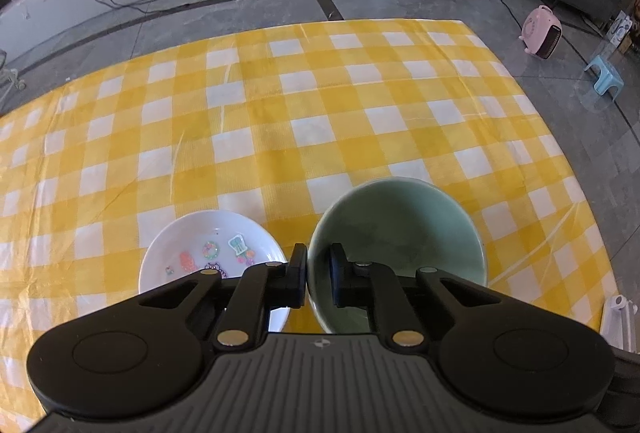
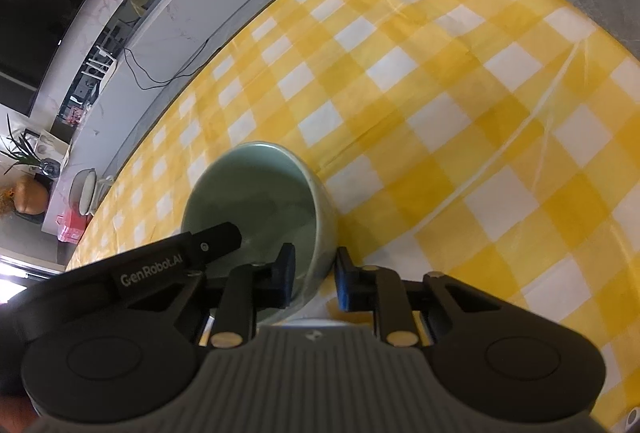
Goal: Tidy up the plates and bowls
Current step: 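Close the left tool on the rim of the pale green bowl, then lift the pale green bowl with the left tool and carry it toward the stacked bowls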
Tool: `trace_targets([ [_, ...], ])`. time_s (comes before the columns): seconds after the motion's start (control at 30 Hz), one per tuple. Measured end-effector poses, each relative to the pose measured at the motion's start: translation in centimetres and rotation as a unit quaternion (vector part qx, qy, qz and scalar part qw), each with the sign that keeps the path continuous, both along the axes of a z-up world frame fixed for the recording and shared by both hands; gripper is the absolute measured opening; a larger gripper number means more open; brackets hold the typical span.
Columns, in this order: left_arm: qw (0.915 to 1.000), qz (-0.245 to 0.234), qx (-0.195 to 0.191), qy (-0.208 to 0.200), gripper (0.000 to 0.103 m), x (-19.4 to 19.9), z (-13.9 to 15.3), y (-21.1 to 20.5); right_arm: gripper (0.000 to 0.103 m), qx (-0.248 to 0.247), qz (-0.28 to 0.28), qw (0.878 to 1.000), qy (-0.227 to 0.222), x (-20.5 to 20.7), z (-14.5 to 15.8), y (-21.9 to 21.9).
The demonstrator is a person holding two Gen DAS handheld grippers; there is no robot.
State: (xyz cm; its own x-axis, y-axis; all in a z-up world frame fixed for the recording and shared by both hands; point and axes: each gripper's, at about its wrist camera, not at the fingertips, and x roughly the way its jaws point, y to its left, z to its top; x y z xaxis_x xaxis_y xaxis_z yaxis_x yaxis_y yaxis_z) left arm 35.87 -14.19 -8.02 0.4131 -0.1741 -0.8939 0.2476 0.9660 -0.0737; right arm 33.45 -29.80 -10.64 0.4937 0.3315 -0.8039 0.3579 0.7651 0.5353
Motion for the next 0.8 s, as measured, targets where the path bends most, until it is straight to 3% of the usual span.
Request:
trace_targets([
  [0.23,0.9999,0.006,0.002,-0.013,0.011,-0.8,0.8,0.1,0.017,0.010,-0.005,1.000,0.003,-0.4,0.3,-0.2],
  [0.8,0.9975,0.034,-0.027,-0.055,0.009,-6.5,6.6,3.6,0.017,0.007,0.020,0.998,-0.058,-5.1,5.5,1.6],
])
